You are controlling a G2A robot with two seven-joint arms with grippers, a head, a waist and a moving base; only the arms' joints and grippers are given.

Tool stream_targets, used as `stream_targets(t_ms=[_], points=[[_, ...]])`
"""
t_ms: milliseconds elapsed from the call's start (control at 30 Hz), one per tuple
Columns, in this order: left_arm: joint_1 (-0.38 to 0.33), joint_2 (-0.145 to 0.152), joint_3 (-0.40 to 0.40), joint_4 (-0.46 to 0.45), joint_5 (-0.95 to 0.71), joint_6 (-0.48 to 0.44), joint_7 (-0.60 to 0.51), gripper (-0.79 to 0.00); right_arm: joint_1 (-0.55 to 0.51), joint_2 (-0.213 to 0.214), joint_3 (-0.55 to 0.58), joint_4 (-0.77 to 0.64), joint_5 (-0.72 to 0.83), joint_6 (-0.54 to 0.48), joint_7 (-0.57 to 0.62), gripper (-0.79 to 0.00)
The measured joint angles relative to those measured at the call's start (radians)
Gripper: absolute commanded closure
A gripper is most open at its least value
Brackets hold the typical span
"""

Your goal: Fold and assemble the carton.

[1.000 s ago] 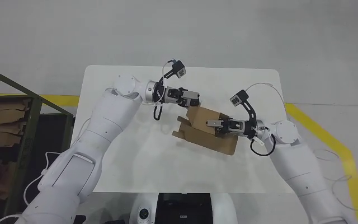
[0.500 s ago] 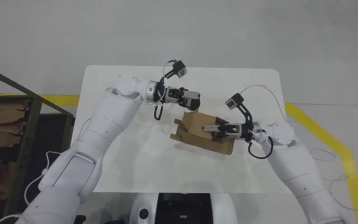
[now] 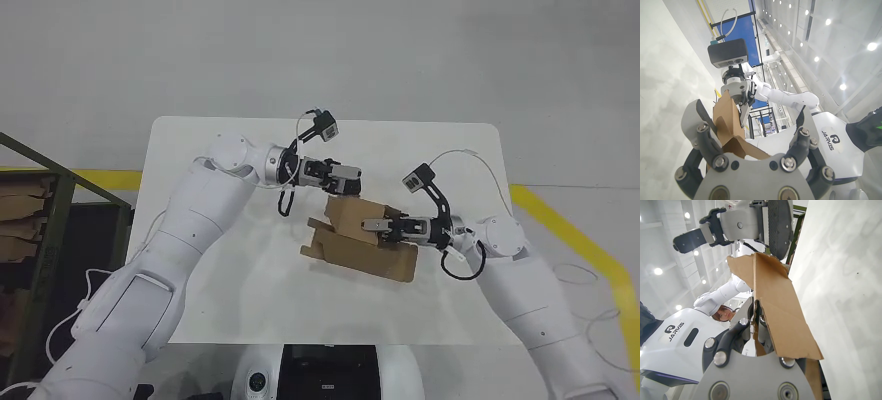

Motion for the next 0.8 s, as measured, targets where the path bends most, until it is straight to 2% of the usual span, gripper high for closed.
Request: stream_targets(t_ms=[133, 333, 800], points=[[0.007, 0.008, -0.024, 0.010, 0.007, -0.005, 0.005, -0.785, -0.005, 0.006, 0.029, 0.008, -0.001, -0.007, -0.006, 0.000], [0.029, 0.018, -0.044, -0.033, 0.021, 0.008, 0.009, -0.785, -0.014, 0.013, 0.064, 0.015, -0.021, -0.010, -0.031, 0.000], [0.045, 0.018, -0.039, -0.074, 0.032, 0.025, 0.016, -0.785, -0.031, 0.017, 0.102, 0.041, -0.049, -0.010, -0.121, 0.000]])
